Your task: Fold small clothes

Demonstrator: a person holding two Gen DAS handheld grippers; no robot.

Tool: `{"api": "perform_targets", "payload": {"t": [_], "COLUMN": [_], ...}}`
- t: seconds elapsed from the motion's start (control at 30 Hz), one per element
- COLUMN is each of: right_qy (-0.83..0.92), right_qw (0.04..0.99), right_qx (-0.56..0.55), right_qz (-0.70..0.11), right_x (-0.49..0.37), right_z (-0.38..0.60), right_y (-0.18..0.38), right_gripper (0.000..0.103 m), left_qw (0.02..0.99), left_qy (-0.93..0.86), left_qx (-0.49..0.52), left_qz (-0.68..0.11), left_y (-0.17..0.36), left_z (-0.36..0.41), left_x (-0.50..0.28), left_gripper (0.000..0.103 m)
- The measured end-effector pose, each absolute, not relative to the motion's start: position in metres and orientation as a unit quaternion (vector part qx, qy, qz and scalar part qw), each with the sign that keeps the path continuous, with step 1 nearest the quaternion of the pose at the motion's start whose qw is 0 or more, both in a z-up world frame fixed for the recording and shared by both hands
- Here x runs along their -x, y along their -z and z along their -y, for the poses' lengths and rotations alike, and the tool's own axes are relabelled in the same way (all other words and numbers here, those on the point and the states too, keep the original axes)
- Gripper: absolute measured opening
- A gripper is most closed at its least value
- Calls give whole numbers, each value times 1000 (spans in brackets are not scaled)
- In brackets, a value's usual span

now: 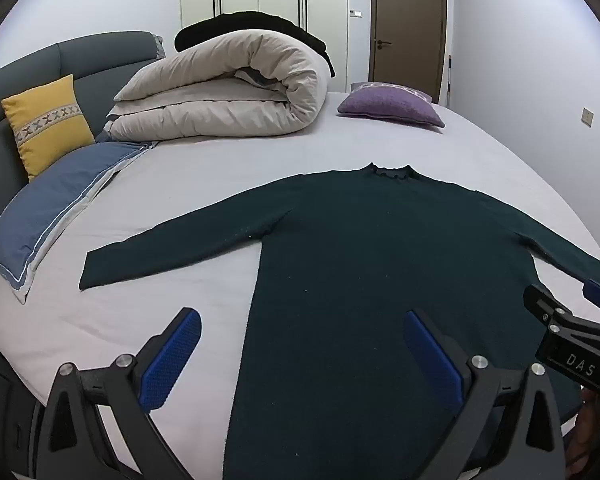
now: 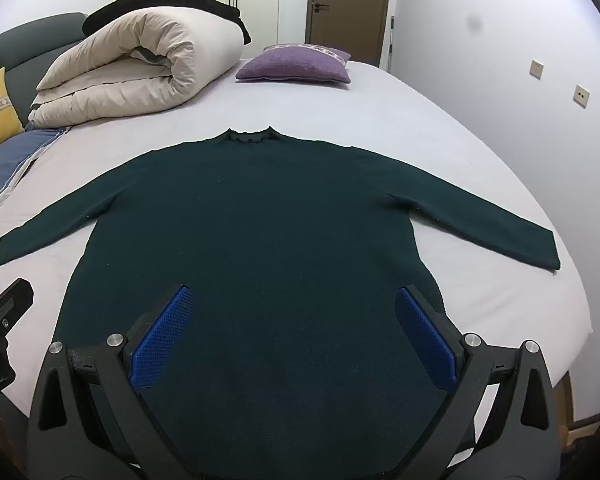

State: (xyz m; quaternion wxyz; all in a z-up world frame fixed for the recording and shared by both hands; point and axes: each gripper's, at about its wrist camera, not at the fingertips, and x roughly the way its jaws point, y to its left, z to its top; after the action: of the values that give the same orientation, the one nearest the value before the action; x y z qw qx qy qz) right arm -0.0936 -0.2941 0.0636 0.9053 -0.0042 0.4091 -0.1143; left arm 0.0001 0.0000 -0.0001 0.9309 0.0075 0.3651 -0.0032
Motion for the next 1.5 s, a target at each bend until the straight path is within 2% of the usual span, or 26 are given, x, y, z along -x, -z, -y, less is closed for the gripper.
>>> {"api": "perform_targets", "payload": {"t": [1.5], "right_qy": [118], "right_qw": [904], "right_qx": [3], "right_qz": [-411], "right_x": [95], "right_z": [296], "right_y": [-63], "right_gripper": [103], "left_qw": [932], "left_qy": [5], "left_qx": [-1], "left_qz": [-364], "left_y": [0], "left_z": [1], "left_x": [-6], "left_gripper": [103]}}
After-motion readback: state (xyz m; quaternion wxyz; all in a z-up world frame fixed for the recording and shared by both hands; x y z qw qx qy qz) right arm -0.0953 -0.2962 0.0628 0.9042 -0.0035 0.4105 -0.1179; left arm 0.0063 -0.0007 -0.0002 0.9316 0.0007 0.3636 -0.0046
